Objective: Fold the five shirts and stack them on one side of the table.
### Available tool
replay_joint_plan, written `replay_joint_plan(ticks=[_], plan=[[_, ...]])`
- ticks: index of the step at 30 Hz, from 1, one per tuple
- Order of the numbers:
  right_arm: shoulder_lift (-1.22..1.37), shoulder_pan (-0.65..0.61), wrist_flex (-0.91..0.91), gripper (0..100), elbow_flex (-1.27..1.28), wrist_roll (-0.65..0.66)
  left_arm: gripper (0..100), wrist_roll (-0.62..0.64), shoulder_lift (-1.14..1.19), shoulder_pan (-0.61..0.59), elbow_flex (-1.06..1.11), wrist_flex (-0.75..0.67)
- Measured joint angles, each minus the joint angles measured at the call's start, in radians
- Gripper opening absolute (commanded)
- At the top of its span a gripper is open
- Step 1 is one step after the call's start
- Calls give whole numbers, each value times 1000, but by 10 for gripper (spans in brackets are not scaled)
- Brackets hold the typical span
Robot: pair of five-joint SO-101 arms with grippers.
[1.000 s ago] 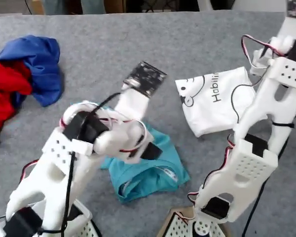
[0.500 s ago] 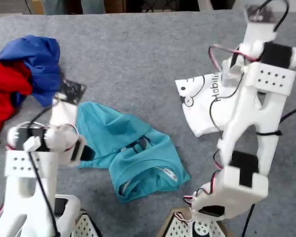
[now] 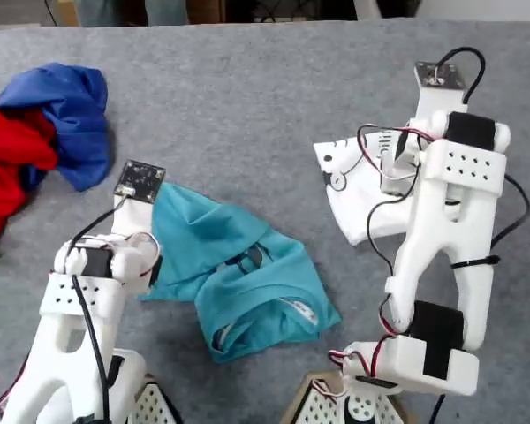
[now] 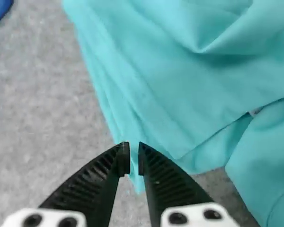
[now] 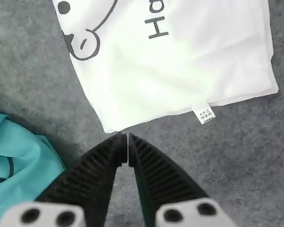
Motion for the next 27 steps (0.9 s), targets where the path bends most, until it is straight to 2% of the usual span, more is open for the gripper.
replay_joint_plan(ticks=[5, 8, 14, 19, 23, 27], plan=[[0, 0, -5, 21, 0, 0, 63, 0, 0, 133, 0, 28], [0, 0, -5, 21, 3, 0, 63, 3, 0, 173, 12, 20], [0, 0, -5, 21, 3, 0, 84, 6, 61, 178, 26, -21], [0, 0, -5, 21, 3, 0, 250, 11, 270, 172, -23, -28], [0, 0, -5, 21, 6, 0, 223, 52, 453, 121, -117, -29], [0, 0, -5, 21, 6, 0, 182, 60, 534, 97, -175, -29]])
